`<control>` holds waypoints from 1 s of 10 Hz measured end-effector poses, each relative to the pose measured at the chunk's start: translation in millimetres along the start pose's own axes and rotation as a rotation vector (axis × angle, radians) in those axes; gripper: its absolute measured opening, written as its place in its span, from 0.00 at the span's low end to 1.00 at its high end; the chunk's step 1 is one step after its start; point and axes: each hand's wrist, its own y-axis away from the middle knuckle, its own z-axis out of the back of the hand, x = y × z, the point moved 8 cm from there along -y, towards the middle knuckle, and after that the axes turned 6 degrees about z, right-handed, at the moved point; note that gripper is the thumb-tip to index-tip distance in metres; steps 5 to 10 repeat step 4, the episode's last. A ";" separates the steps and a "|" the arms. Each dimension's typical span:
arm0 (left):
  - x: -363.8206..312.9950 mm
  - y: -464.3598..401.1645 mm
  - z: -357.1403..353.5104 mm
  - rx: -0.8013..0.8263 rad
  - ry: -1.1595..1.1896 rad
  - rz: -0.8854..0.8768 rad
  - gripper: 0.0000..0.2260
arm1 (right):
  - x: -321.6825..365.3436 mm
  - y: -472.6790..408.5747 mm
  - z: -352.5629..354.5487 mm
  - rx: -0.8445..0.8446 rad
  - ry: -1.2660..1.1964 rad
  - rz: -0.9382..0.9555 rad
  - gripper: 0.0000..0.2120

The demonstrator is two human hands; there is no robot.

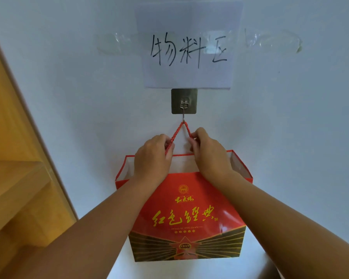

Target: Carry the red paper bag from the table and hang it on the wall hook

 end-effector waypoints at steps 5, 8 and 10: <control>16.8 67.1 43.1 -0.042 -0.051 -0.044 0.13 | 11.6 37.5 38.1 -0.189 -0.208 -0.037 0.12; 16.8 67.1 43.1 -0.042 -0.051 -0.044 0.13 | 11.6 37.5 38.1 -0.189 -0.208 -0.037 0.12; 16.8 67.1 43.1 -0.042 -0.051 -0.044 0.13 | 11.6 37.5 38.1 -0.189 -0.208 -0.037 0.12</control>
